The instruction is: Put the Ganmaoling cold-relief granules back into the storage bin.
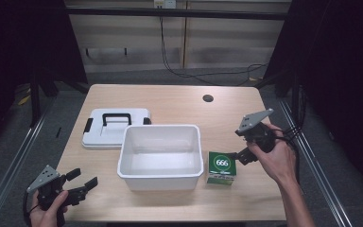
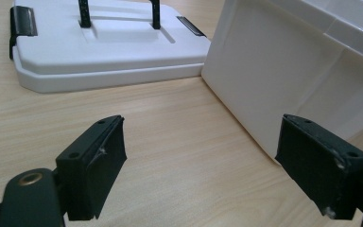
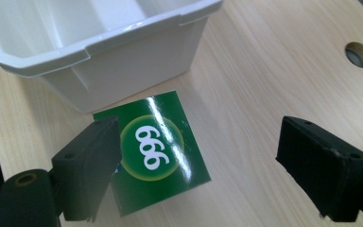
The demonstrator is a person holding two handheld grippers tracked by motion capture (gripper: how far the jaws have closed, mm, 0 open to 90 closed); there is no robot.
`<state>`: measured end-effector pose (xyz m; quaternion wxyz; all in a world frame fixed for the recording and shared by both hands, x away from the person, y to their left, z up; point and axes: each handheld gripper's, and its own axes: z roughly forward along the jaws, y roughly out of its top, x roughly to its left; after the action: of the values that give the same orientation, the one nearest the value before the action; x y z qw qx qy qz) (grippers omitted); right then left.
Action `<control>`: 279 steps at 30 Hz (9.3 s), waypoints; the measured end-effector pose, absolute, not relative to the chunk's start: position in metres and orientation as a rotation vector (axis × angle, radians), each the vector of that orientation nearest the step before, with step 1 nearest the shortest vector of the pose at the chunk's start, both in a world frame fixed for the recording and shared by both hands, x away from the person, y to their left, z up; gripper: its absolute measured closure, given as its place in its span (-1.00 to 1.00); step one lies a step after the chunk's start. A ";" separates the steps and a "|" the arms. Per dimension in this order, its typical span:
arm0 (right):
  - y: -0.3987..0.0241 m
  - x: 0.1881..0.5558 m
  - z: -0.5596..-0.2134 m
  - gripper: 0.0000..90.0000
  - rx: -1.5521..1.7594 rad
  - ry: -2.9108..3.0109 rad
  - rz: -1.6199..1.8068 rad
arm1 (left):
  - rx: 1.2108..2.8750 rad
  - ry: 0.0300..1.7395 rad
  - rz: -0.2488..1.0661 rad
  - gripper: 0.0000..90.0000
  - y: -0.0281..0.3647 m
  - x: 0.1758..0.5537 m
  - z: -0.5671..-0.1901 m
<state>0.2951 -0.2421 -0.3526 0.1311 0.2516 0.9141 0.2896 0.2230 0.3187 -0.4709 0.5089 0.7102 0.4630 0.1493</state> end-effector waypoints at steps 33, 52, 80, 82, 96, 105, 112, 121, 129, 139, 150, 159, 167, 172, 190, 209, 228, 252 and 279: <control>-0.190 0.317 -0.391 -0.71 0.412 3.041 0.406 | 1.711 1.108 0.358 -0.64 0.318 0.222 -0.471; -0.181 0.319 -0.405 -0.78 0.296 3.115 0.236 | 1.711 1.111 0.348 -0.64 0.318 0.223 -0.472; -0.170 0.328 -0.427 -0.69 0.274 3.167 0.081 | 1.712 1.111 0.352 -0.64 0.319 0.223 -0.471; -0.170 0.329 -0.426 -0.67 0.270 3.169 0.086 | 1.711 1.111 0.351 -0.64 0.319 0.223 -0.471; -0.171 0.327 -0.425 -0.64 0.297 3.174 0.080 | 1.709 1.113 0.346 -0.64 0.319 0.223 -0.471; -0.174 0.327 -0.419 -0.63 0.309 3.175 0.101 | 1.704 1.111 0.357 -0.64 0.319 0.222 -0.470; -0.169 0.324 -0.410 -0.64 0.326 3.159 0.093 | 1.706 1.105 0.356 -0.64 0.319 0.222 -0.470; -0.174 0.325 -0.398 -0.63 0.327 3.145 0.121 | 1.702 1.112 0.352 -0.64 0.318 0.223 -0.471; -0.178 0.326 -0.379 -0.63 0.358 3.132 0.133 | 1.703 1.110 0.351 -0.64 0.318 0.223 -0.471; -0.177 0.330 -0.362 -0.64 0.367 3.122 0.140 | 1.702 1.109 0.348 -0.64 0.318 0.223 -0.471; -0.177 0.334 -0.334 -0.64 0.365 3.106 0.154 | 1.703 1.112 0.349 -0.64 0.318 0.222 -0.471; -0.176 0.334 -0.320 -0.64 0.342 3.098 0.176 | 1.702 1.113 0.351 -0.64 0.318 0.222 -0.471; -0.174 0.337 -0.308 -0.64 0.358 3.103 0.149 | 1.706 1.112 0.348 -0.64 0.318 0.223 -0.471; -0.170 0.338 -0.300 -0.64 0.338 3.108 0.129 | 1.704 1.114 0.350 -0.64 0.319 0.222 -0.471; -0.153 0.342 -0.265 -0.64 0.303 3.098 0.068 | 1.708 1.113 0.347 -0.64 0.318 0.223 -0.472; -0.109 0.346 -0.262 -0.64 0.179 3.111 0.108 | 1.704 1.114 0.340 -0.64 0.318 0.223 -0.472; -0.071 0.359 -0.279 -0.64 0.073 3.152 0.138 | 1.708 1.109 0.342 -0.64 0.318 0.223 -0.472; -0.046 0.368 -0.302 -0.64 0.041 3.189 0.120 | 1.706 1.105 0.340 -0.64 0.319 0.222 -0.471; -0.044 0.374 -0.344 -0.64 0.070 3.216 0.106 | 1.695 1.112 0.342 -0.64 0.318 0.222 -0.471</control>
<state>0.3740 -0.0437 -0.3438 -0.0386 0.0217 0.9985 0.0329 0.2220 0.3182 -0.4711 0.5167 0.7059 0.4631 0.1426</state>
